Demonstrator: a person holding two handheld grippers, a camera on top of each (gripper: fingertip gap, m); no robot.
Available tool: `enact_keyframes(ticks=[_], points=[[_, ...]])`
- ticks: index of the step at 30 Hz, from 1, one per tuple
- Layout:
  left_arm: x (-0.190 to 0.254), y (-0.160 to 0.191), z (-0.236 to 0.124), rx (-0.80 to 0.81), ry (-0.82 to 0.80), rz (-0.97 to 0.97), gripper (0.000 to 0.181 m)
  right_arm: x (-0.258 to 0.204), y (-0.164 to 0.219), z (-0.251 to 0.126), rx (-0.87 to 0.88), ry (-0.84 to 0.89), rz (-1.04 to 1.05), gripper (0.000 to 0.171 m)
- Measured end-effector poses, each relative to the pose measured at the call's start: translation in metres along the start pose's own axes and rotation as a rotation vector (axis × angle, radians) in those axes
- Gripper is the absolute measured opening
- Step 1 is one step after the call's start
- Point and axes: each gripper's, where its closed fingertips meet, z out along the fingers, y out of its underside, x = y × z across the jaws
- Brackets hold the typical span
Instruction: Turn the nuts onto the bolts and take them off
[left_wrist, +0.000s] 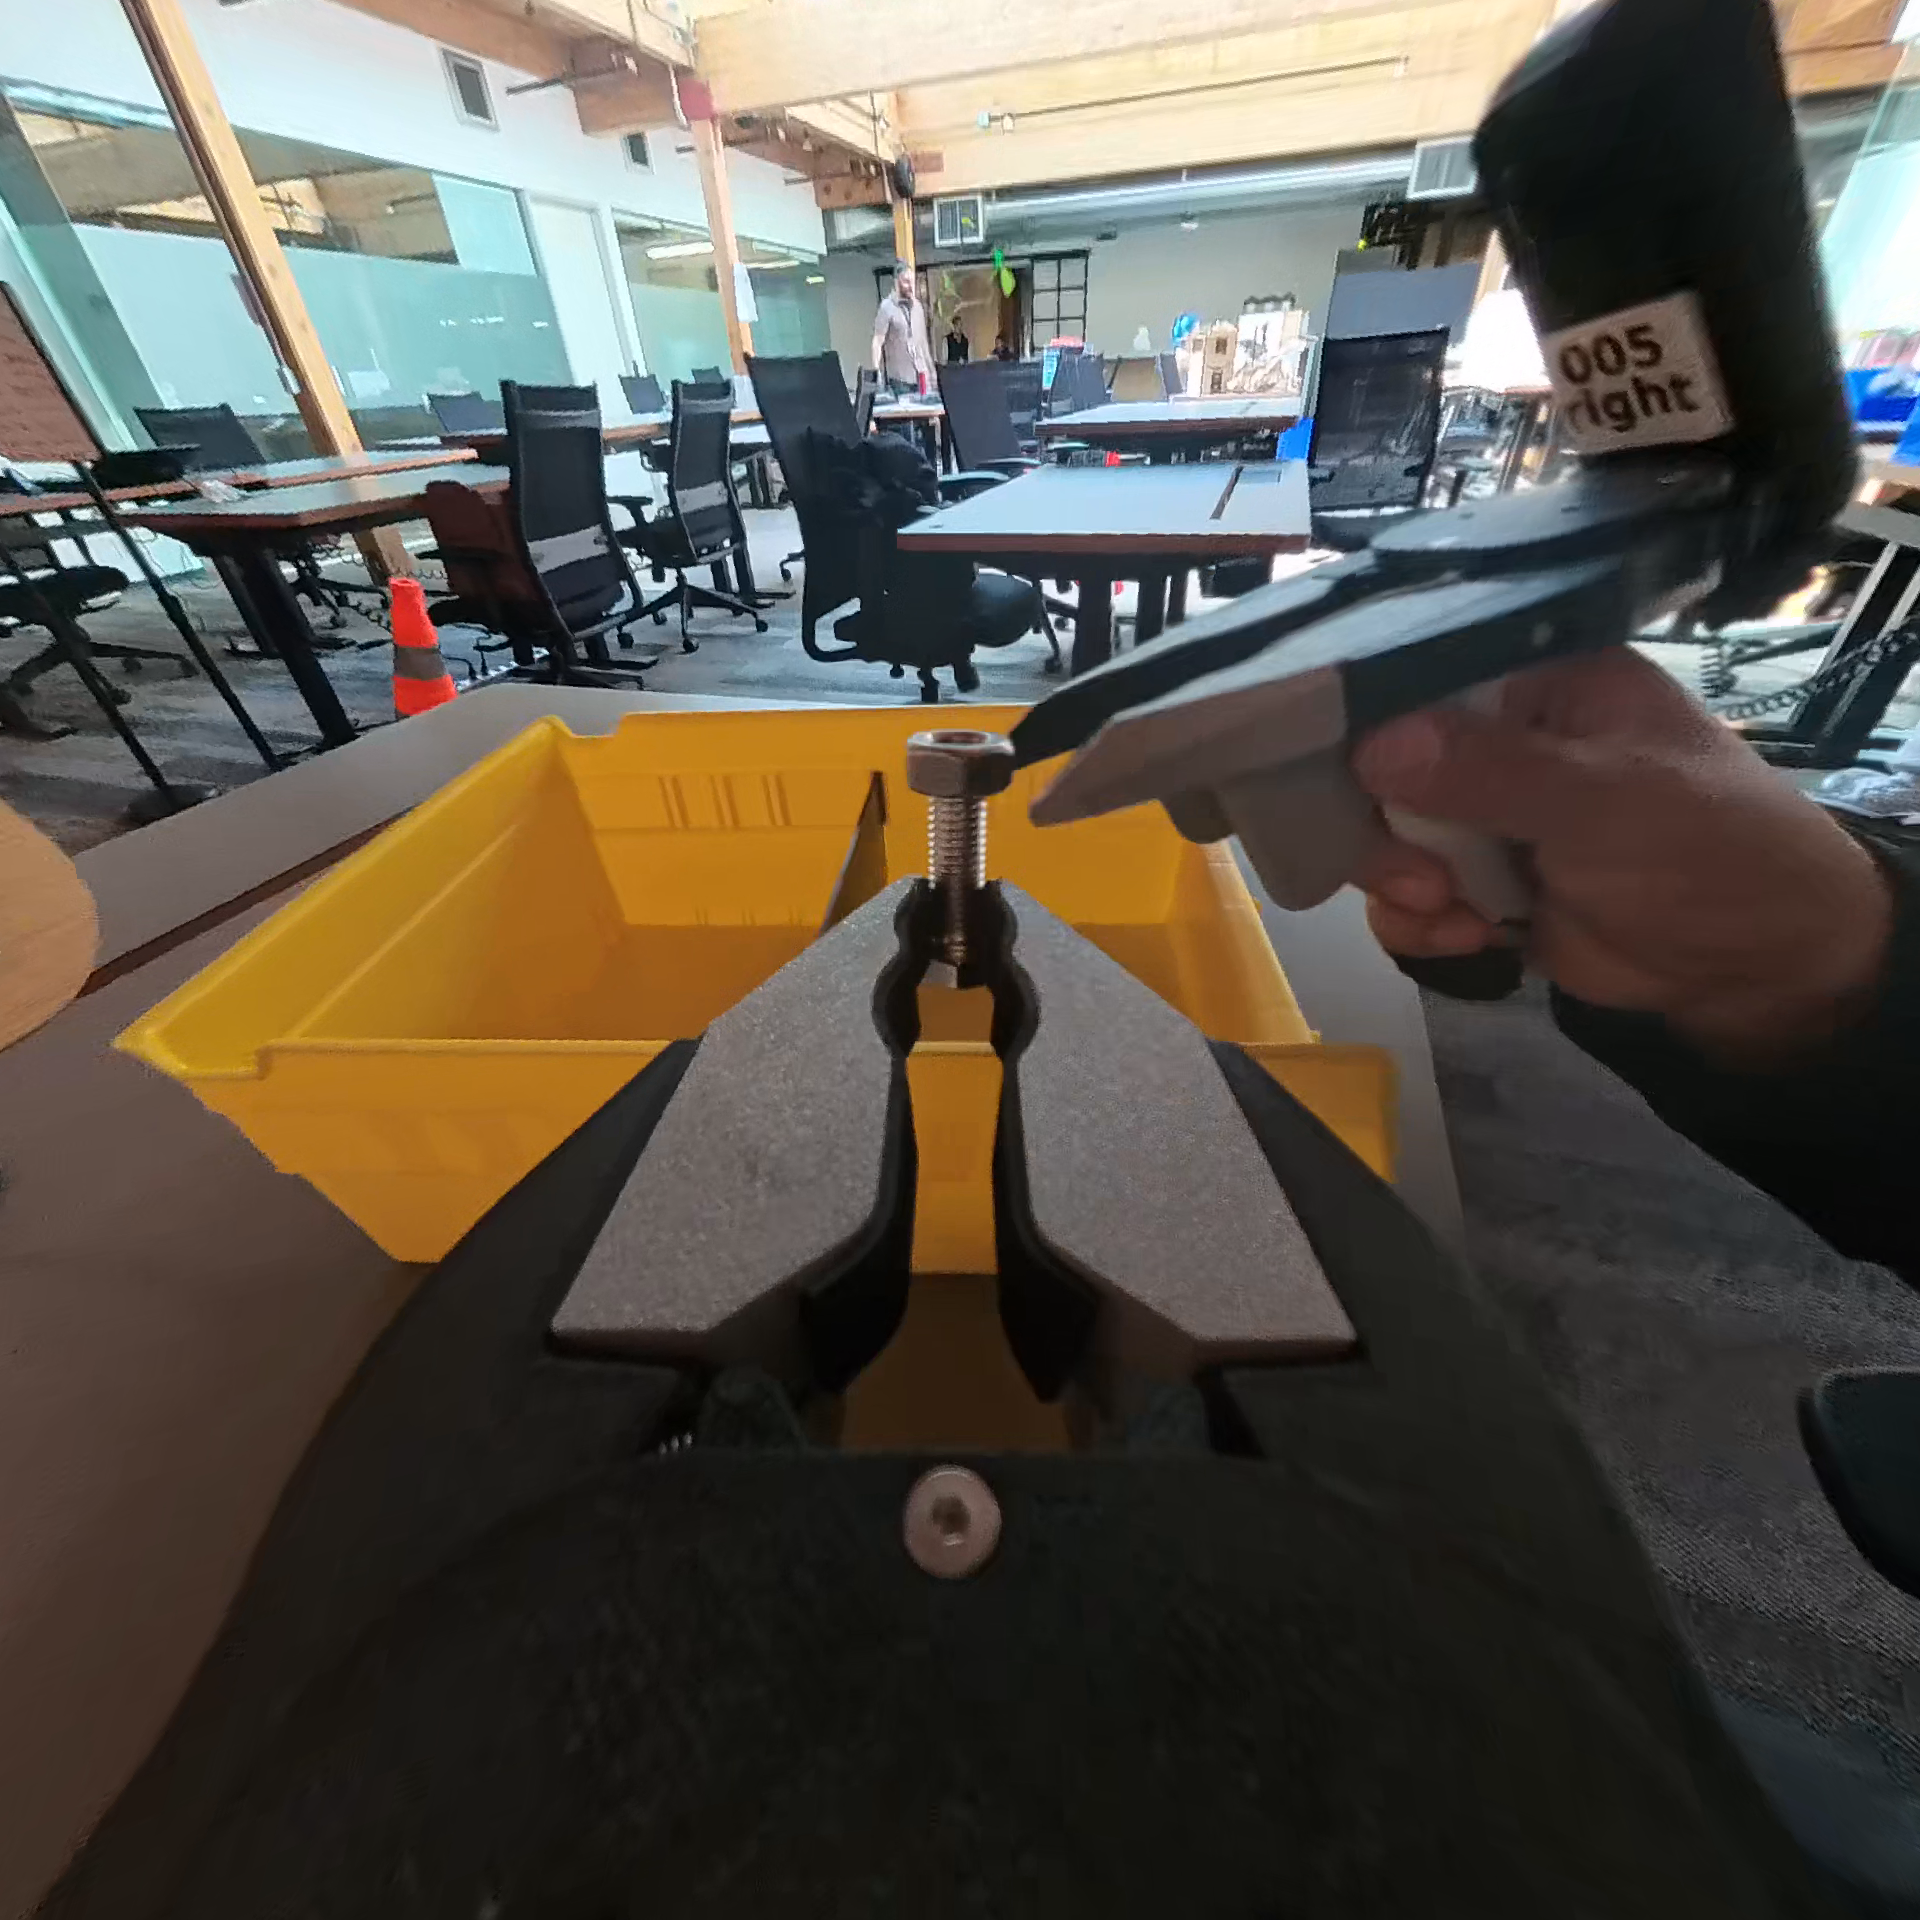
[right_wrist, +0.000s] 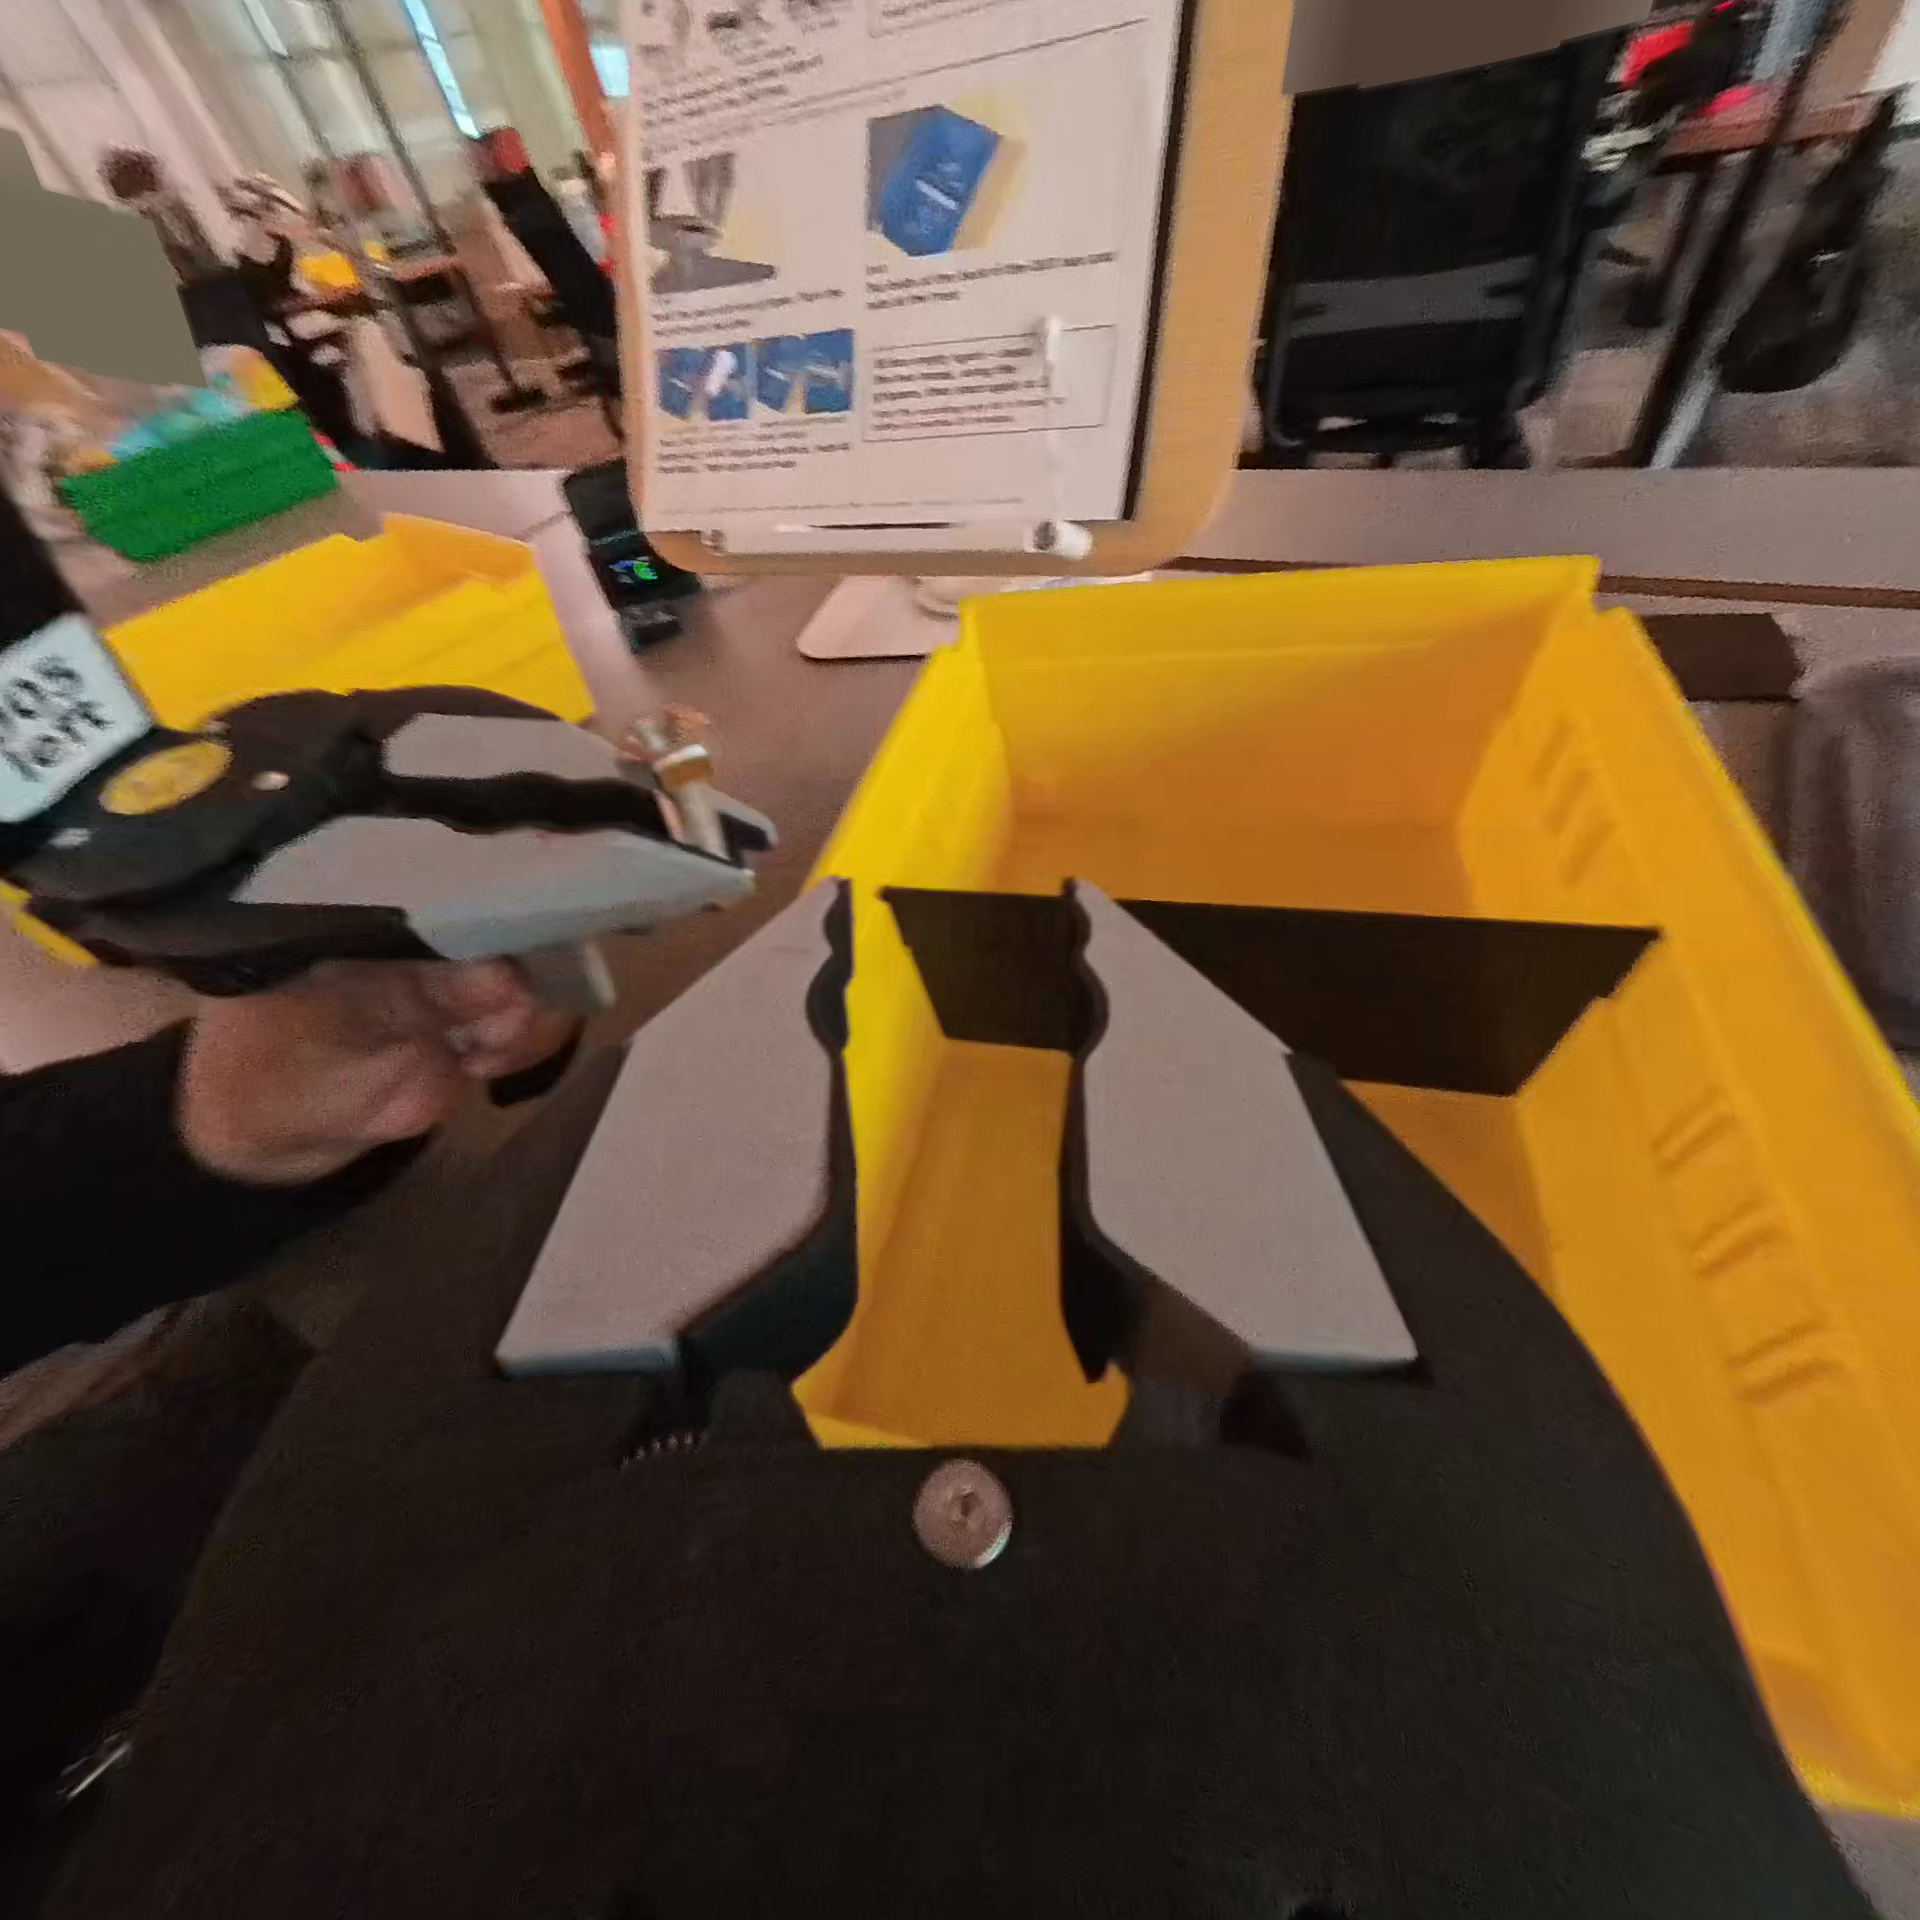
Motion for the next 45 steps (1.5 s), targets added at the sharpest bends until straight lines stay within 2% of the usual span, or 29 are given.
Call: enact_keyframes(ticks=[1,5,6,8,10,12,13,16,19,21,23,25,27,29,30,31,33,35,37,40,42,45], points=[[-0.001,-0.001,-0.001,0.004,0.0,0.0,0.006,-0.002,0.0,-0.002,0.003,0.002,-0.016,0.042],[0.008,0.0,0.002,0.001,0.028,0.02,0.006,-0.056,-0.03,-0.002,0.114,-0.215,-0.022,0.054],[0.01,0.0,0.002,0.004,0.031,0.027,0.006,-0.06,-0.034,0.001,0.113,-0.225,-0.027,0.054],[0.011,-0.003,-0.002,0.021,0.031,0.029,0.006,-0.049,-0.029,0.009,0.072,-0.172,-0.042,0.045],[0.004,0.002,-0.004,-0.003,0.014,0.017,0.006,-0.036,-0.02,0.011,0.03,-0.125,-0.022,0.054],[-0.001,-0.003,-0.009,0.03,0.017,-0.014,0.006,-0.012,-0.01,0.003,0.001,-0.006,-0.033,0.026],[-0.003,-0.004,-0.01,0.032,0.011,-0.013,0.006,-0.006,-0.011,0.0,0.021,0.027,-0.047,0.042],[0.002,-0.003,-0.006,0.028,0.026,-0.017,0.006,-0.049,-0.027,-0.005,0.121,-0.201,-0.049,0.05],[0.011,-0.002,-0.003,0.024,0.05,0.007,0.006,-0.068,-0.03,0.004,0.108,-0.213,-0.109,0.053],[0.015,-0.004,-0.003,0.035,0.052,0.034,0.006,-0.049,-0.025,0.013,0.064,-0.125,-0.121,0.045],[0.009,0.0,-0.003,0.011,0.03,0.027,0.006,-0.035,-0.019,0.012,0.047,-0.143,-0.053,0.053],[0.006,-0.001,-0.003,0.022,0.039,-0.007,0.006,-0.013,-0.015,0.005,0.069,-0.093,-0.004,0.034],[0.008,-0.002,0.0,0.021,0.044,-0.001,0.006,-0.003,-0.012,-0.002,0.073,-0.08,-0.01,0.041],[0.014,-0.003,0.005,0.025,0.055,0.005,0.006,-0.028,-0.024,0.0,0.116,-0.176,-0.016,0.048],[0.015,-0.002,0.009,0.026,0.054,0.013,0.006,-0.028,-0.023,0.002,0.11,-0.169,-0.026,0.048],[0.012,0.002,0.017,0.009,0.045,0.019,0.006,-0.015,-0.019,0.007,0.074,-0.072,-0.055,0.045],[0.008,0.011,0.033,-0.032,0.052,-0.026,0.006,0.012,-0.013,0.009,0.038,0.071,-0.098,0.053],[0.012,0.005,0.035,-0.004,0.076,-0.053,0.006,0.009,-0.015,0.003,0.058,0.033,-0.069,0.044],[0.015,0.002,0.033,0.0,0.071,-0.012,0.006,0.009,-0.015,-0.004,0.083,0.0,-0.051,0.049],[0.006,0.002,0.028,0.005,0.059,-0.051,0.005,-0.003,-0.021,-0.006,0.115,-0.117,-0.024,0.056],[0.0,0.001,0.024,0.012,0.048,-0.06,0.006,-0.013,-0.018,-0.005,0.094,-0.214,-0.003,0.048],[0.001,0.004,0.02,0.0,0.048,-0.023,0.006,-0.018,-0.012,0.003,0.065,-0.25,0.01,0.038]])
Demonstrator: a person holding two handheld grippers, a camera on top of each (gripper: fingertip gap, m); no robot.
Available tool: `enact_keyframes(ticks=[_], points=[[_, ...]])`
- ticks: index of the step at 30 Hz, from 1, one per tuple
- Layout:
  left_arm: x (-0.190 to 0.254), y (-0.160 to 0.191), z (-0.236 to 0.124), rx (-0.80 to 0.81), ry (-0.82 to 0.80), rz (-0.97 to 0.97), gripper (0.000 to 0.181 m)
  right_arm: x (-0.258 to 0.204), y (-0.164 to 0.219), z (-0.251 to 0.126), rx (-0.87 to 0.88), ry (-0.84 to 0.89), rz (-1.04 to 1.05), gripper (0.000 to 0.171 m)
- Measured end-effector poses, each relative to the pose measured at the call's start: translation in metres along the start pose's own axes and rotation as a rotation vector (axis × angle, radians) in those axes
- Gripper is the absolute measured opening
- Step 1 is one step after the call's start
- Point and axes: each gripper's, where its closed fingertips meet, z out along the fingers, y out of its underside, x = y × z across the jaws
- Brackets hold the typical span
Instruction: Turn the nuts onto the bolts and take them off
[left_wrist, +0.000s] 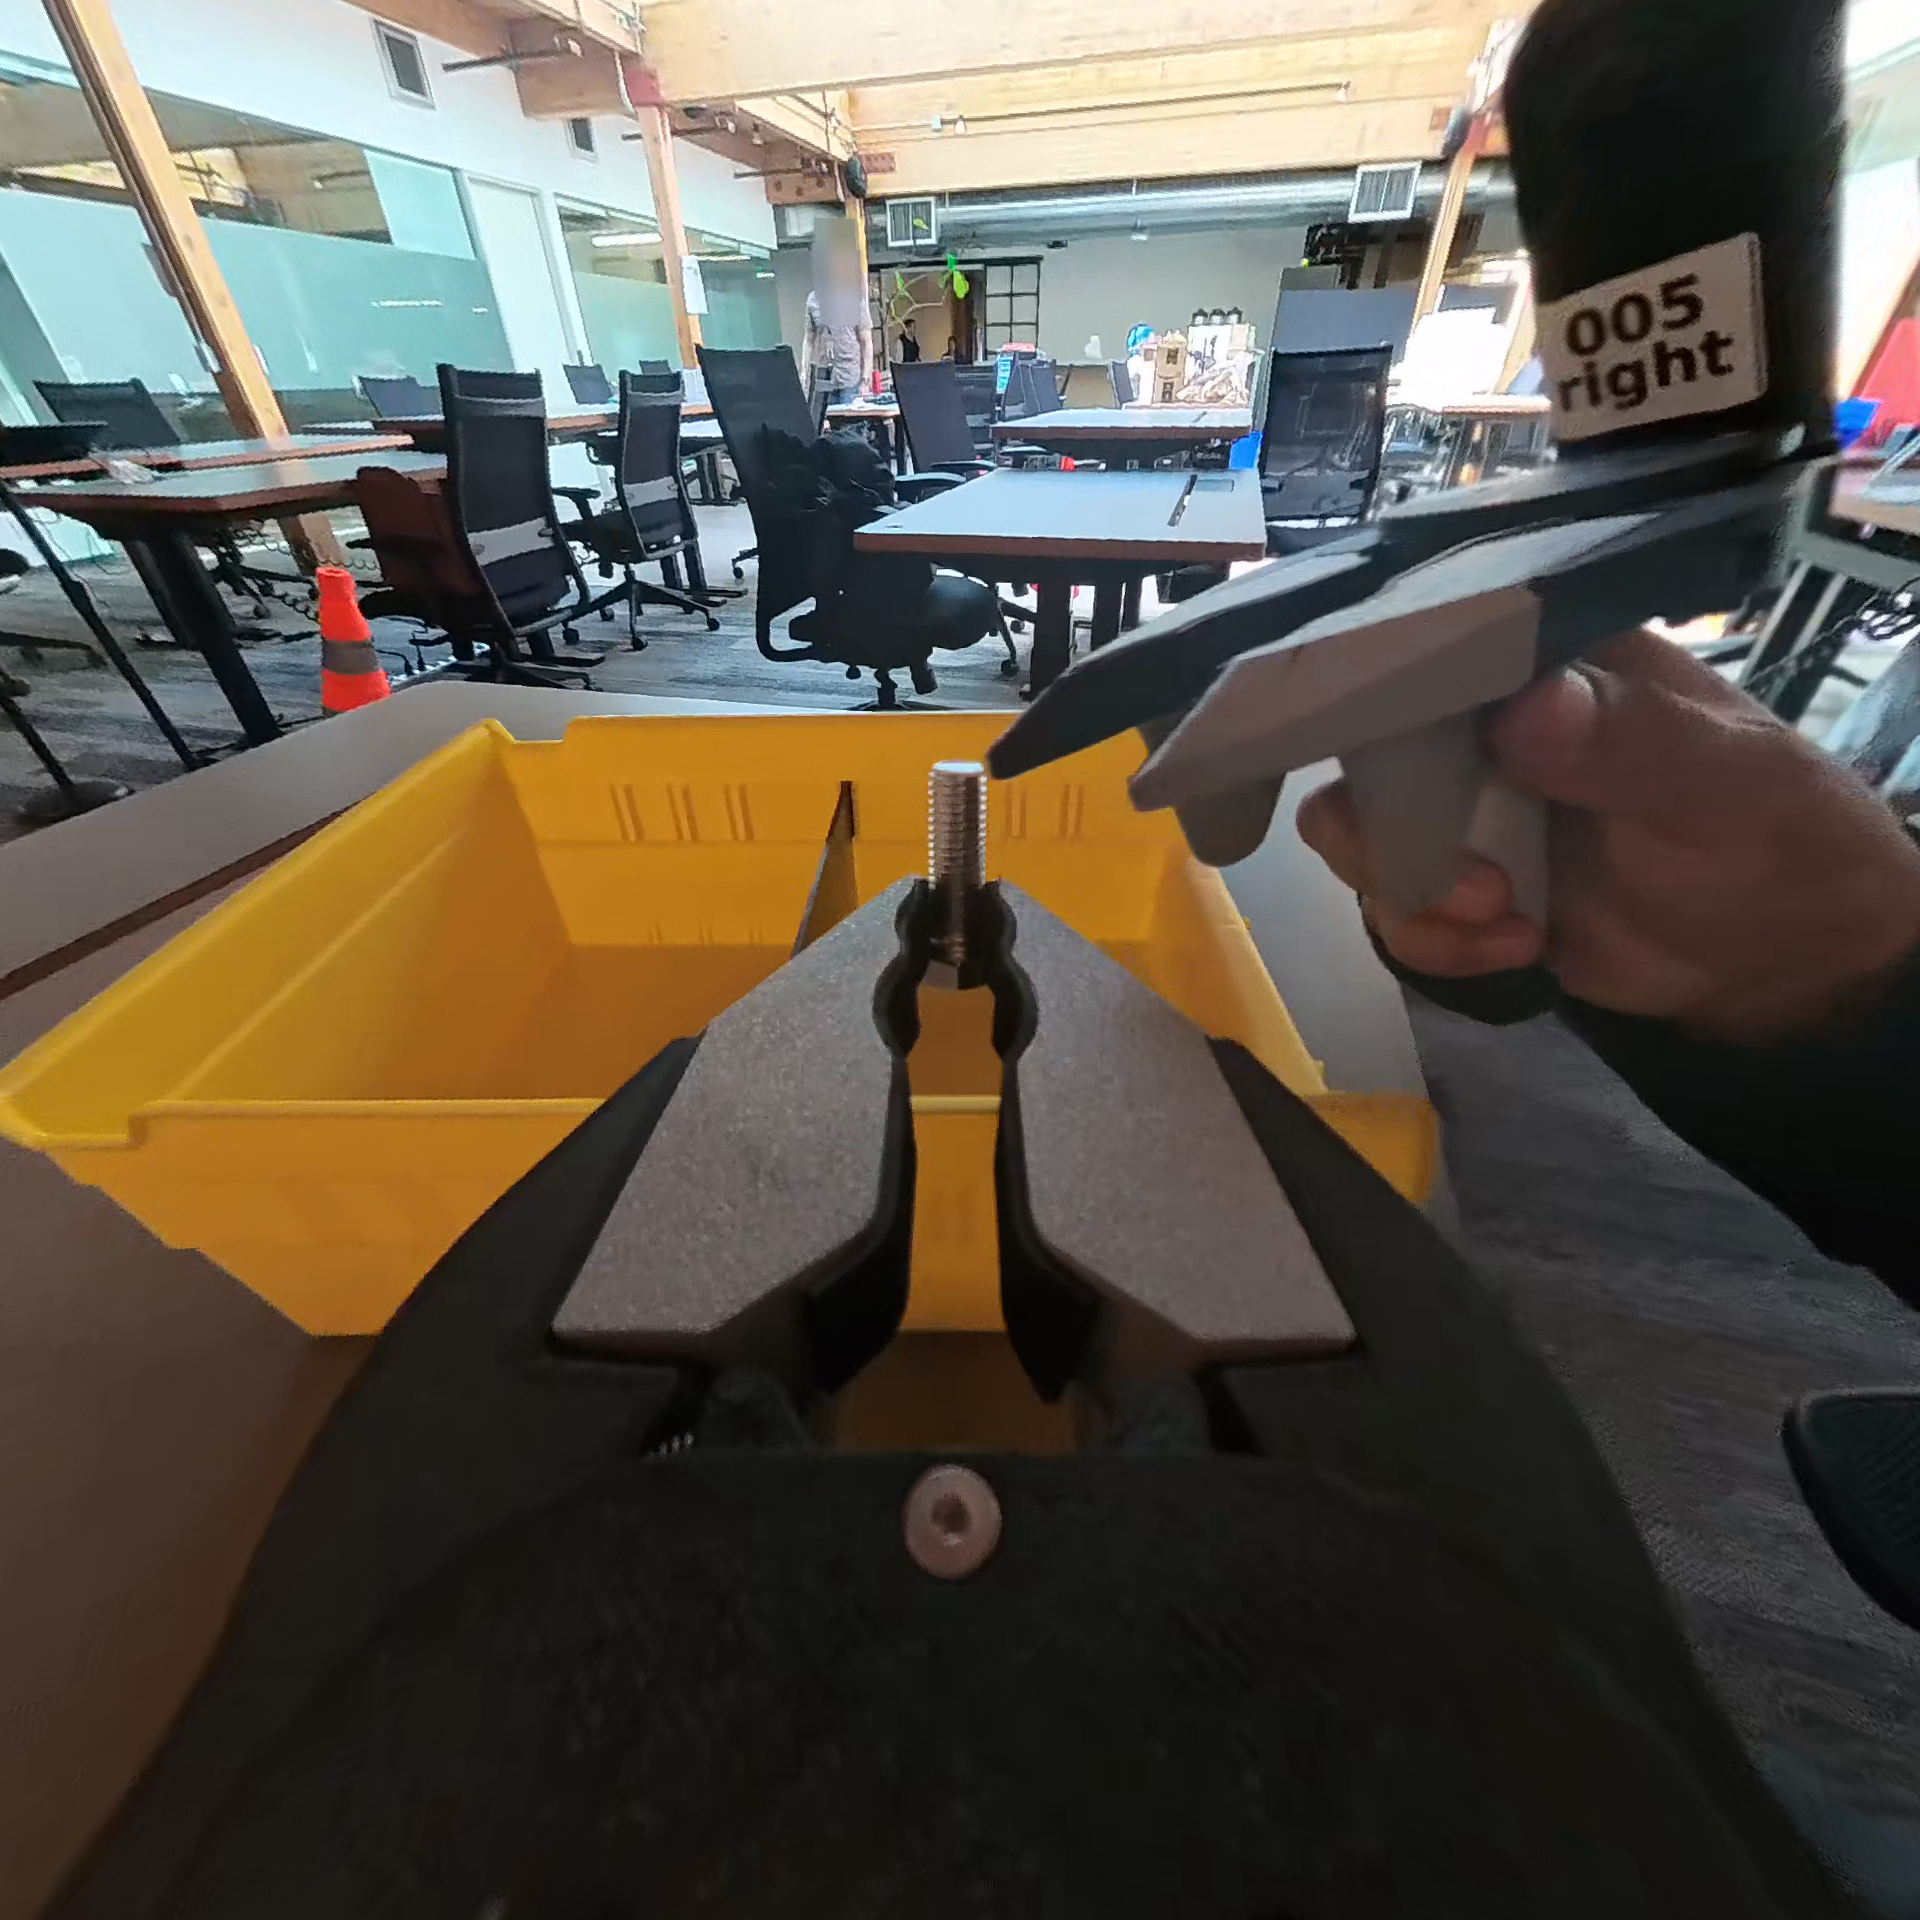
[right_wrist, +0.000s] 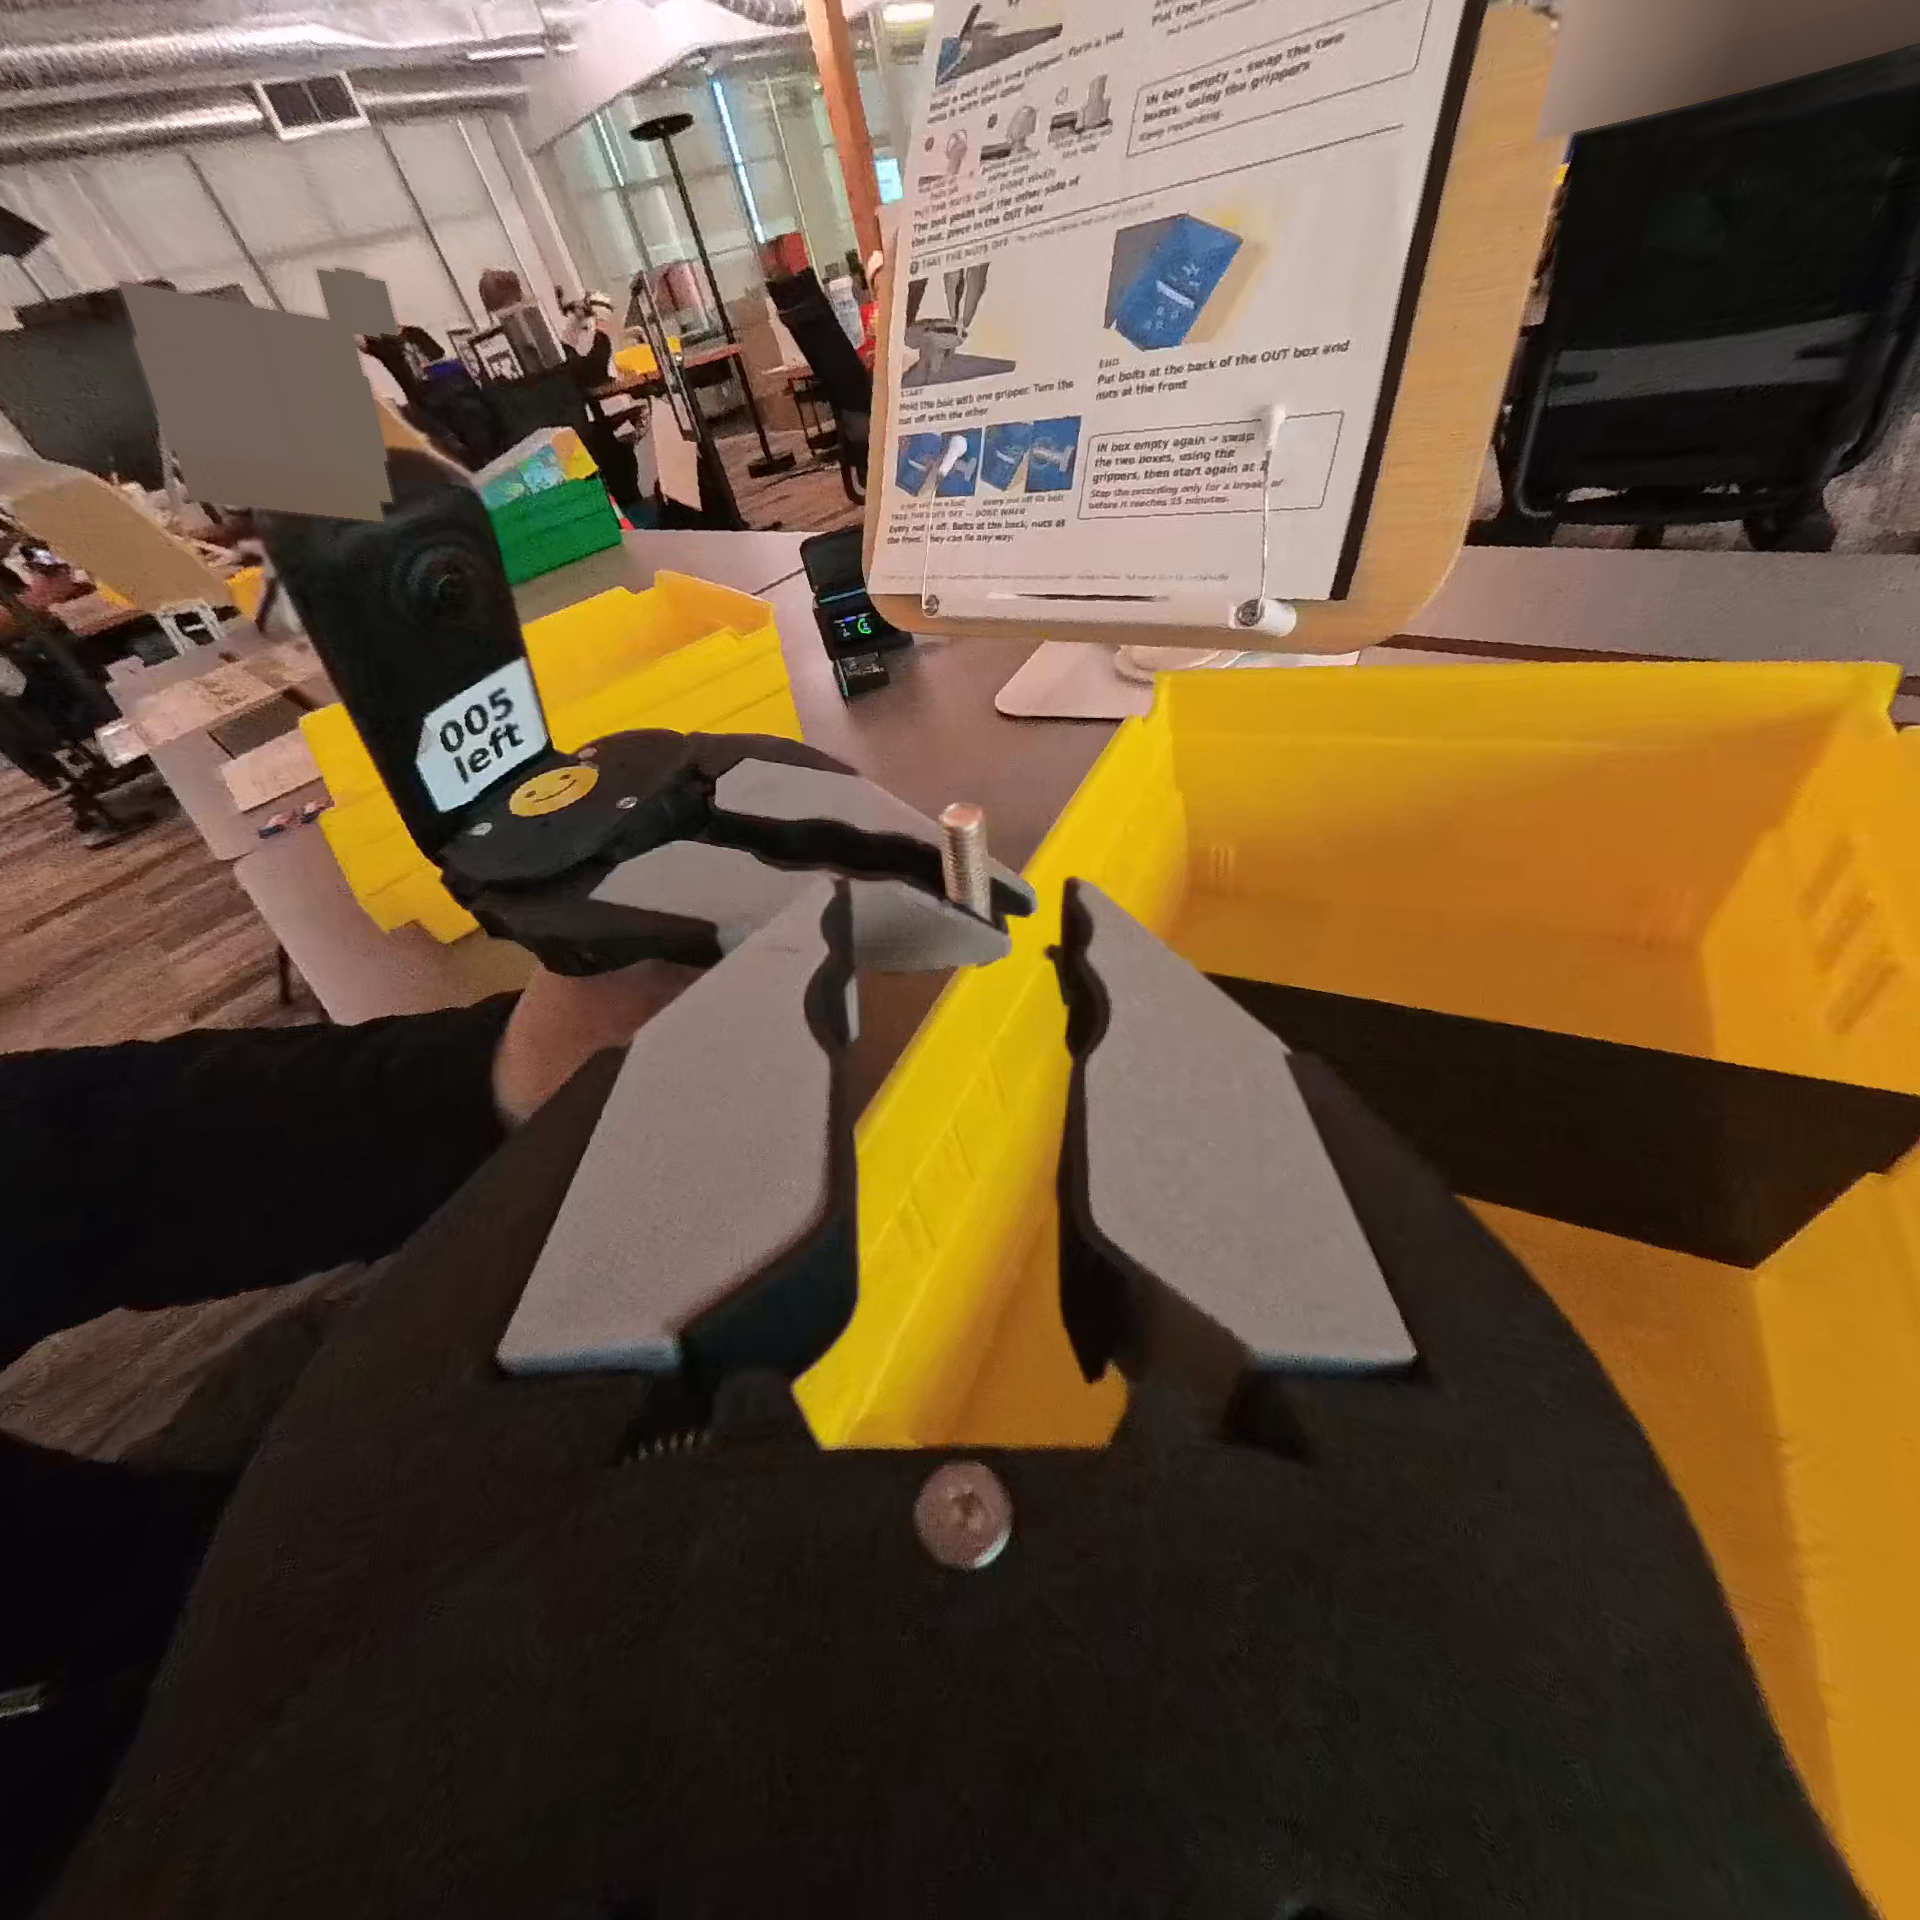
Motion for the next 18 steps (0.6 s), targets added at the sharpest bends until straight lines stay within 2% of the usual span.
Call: enact_keyframes(ticks=[3,5,7,10,11,13,15,18], points=[[0.001,0.002,-0.002,-0.009,-0.009,0.035,0.006,-0.006,0.004,0.01,-0.025,-0.028,0.006,0.037],[0.003,0.002,-0.004,-0.017,-0.01,0.076,0.006,-0.003,0.005,0.016,-0.039,-0.008,-0.01,0.028],[0.005,0.003,-0.004,-0.034,-0.037,0.139,0.006,-0.008,0.006,0.024,-0.06,-0.043,-0.006,0.012],[-0.006,0.0,-0.007,-0.029,-0.087,0.111,0.007,-0.004,0.002,0.033,-0.108,-0.049,-0.014,0.007],[-0.014,-0.002,-0.01,-0.023,-0.116,0.074,0.007,0.004,-0.001,0.038,-0.132,-0.016,-0.02,0.007],[-0.029,-0.004,-0.02,-0.018,-0.165,-0.016,0.018,0.037,-0.012,0.047,-0.189,0.129,-0.068,0.007],[-0.033,-0.005,-0.033,-0.023,-0.174,-0.074,0.024,0.075,-0.017,0.061,-0.307,0.244,-0.116,0.007],[-0.024,-0.002,-0.059,-0.073,-0.182,-0.085,0.034,0.121,0.015,0.089,-0.656,0.331,-0.138,0.006]])
